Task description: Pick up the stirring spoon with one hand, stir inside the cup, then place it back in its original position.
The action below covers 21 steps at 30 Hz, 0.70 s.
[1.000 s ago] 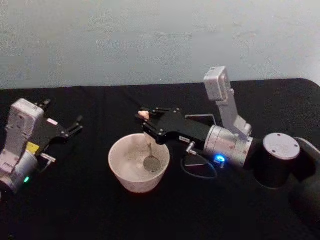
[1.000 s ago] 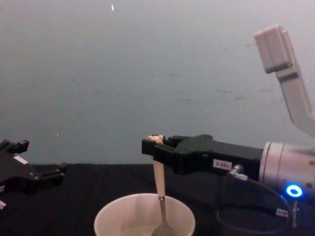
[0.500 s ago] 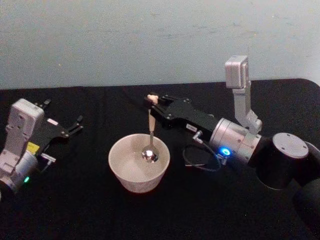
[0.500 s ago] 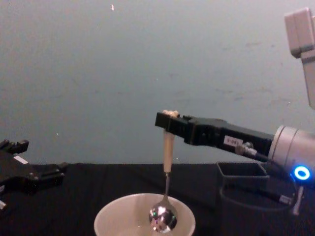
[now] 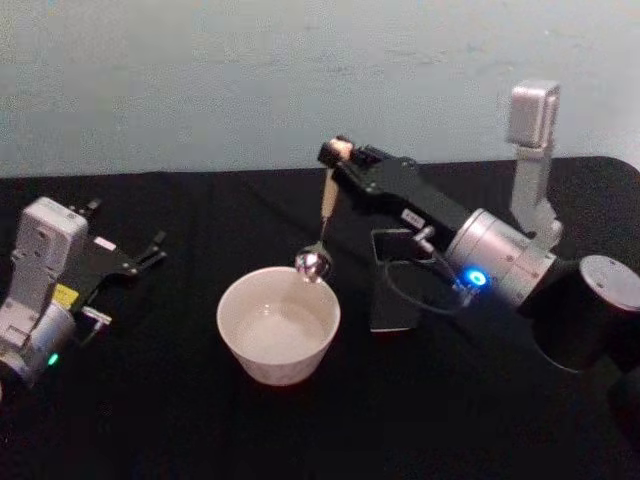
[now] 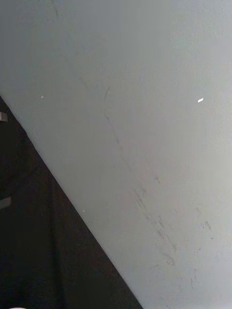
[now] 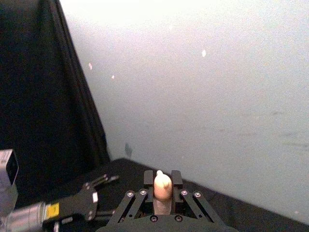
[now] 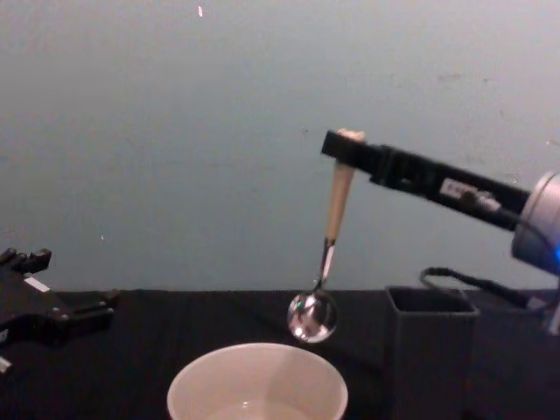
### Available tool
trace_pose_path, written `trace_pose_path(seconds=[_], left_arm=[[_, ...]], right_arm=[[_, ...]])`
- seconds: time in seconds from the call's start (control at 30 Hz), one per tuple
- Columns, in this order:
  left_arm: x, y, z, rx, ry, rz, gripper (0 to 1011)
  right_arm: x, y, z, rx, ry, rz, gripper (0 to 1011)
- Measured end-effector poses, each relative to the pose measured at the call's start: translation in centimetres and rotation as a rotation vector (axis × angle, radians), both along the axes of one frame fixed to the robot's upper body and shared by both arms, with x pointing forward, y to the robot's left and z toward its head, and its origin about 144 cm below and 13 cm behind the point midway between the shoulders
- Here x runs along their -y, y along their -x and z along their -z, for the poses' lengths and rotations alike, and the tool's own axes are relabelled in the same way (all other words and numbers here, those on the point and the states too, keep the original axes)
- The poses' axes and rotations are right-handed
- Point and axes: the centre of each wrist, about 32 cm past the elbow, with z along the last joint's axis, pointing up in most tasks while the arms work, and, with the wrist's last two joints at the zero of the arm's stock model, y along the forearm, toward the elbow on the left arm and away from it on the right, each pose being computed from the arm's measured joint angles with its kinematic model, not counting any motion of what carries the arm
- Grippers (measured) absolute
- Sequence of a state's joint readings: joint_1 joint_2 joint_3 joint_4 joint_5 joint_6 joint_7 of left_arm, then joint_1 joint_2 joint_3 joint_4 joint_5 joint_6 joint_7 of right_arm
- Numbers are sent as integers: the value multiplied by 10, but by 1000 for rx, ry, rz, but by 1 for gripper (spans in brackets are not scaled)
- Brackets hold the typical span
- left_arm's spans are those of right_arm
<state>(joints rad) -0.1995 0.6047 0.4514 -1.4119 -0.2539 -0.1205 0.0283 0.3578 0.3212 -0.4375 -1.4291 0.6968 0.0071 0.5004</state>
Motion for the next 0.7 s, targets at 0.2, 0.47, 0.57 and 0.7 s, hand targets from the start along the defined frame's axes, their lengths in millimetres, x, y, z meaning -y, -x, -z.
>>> trace_pose_path(seconds=[0.2,0.47,0.57,0.7], left_arm=[[0,0,0,0,0,0,1001],[0,0,0,0,0,0,1001],[0,0,0,0,0,0,1001],[0,0,0,0,0,0,1001]], right_arm=[[9,5,-6,18,-38,43,214],[27,18,-15,51,-86,124,214],[31,23,-16,63,-92,137,214],[37,28,-18,76,-94,157,214]])
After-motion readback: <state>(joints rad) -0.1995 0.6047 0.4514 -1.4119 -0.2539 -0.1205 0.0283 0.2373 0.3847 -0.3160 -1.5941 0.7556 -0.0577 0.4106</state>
